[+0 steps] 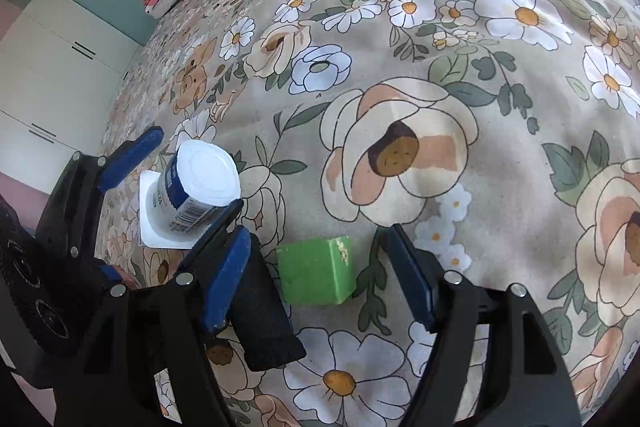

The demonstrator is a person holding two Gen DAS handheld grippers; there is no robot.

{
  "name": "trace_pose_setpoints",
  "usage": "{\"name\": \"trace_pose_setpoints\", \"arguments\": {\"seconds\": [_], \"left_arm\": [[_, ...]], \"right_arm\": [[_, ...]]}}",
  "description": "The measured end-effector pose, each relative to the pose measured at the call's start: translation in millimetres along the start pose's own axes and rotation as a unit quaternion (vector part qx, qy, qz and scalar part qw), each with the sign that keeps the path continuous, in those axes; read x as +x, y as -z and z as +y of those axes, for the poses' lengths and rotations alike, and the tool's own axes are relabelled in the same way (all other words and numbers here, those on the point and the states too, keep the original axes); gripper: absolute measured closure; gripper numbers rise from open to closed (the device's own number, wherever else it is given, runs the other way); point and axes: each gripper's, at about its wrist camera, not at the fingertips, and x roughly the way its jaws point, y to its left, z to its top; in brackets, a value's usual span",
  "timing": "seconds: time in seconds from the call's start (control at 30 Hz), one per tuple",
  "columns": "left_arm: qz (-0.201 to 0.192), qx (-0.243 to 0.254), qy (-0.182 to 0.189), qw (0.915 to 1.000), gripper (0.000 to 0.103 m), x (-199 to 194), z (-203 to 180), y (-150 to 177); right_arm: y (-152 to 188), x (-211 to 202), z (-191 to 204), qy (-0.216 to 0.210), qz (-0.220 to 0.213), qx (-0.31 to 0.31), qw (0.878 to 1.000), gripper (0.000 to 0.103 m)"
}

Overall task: Collect trash
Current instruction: 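Grasp the white yogurt cup with the left tool while the right tool grasps the green block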

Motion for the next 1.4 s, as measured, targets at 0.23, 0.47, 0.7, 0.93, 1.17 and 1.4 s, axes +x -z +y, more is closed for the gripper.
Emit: {"name": "trace_pose_setpoints", "arguments": {"seconds": [0.23, 0.47, 0.7, 0.93, 1.17, 1.4], "left_arm": [[0.031, -0.033, 0.032, 0.9985, 0.033, 19.6, 9.0, -3.3], [0.074, -0.058, 0.038, 0.9948, 0.047, 35.2, 13.6, 9.8], [0.091, -0.121, 0.051, 0.9872, 0.052, 37.4, 25.9, 12.2], [0.124, -0.162, 0.018, 0.9787, 0.052, 52.2, 26.3, 8.5], [0.141, -0.233, -0.003, 0.9621, 0.053, 51.1, 39.5, 8.9], [0.134, -0.274, 0.0, 0.9524, 0.053, 25.3, 58.6, 2.3]], "right_arm": [[-2.9, 4.8, 3.8, -0.005, 0.002, -0.004, 1.0, 0.032], [3.1, 7.7, 13.4, 0.035, 0.002, -0.047, 0.998, 0.048], [6.4, 5.1, 13.3, 0.055, 0.009, -0.07, 0.996, 0.066], [11.2, 20.1, 18.0, 0.119, -0.003, -0.11, 0.987, 0.072], [19.3, 4.0, 12.1, 0.094, -0.02, -0.115, 0.989, 0.072], [20.5, -25.3, 6.6, 0.079, -0.03, -0.1, 0.991, 0.072]]}}
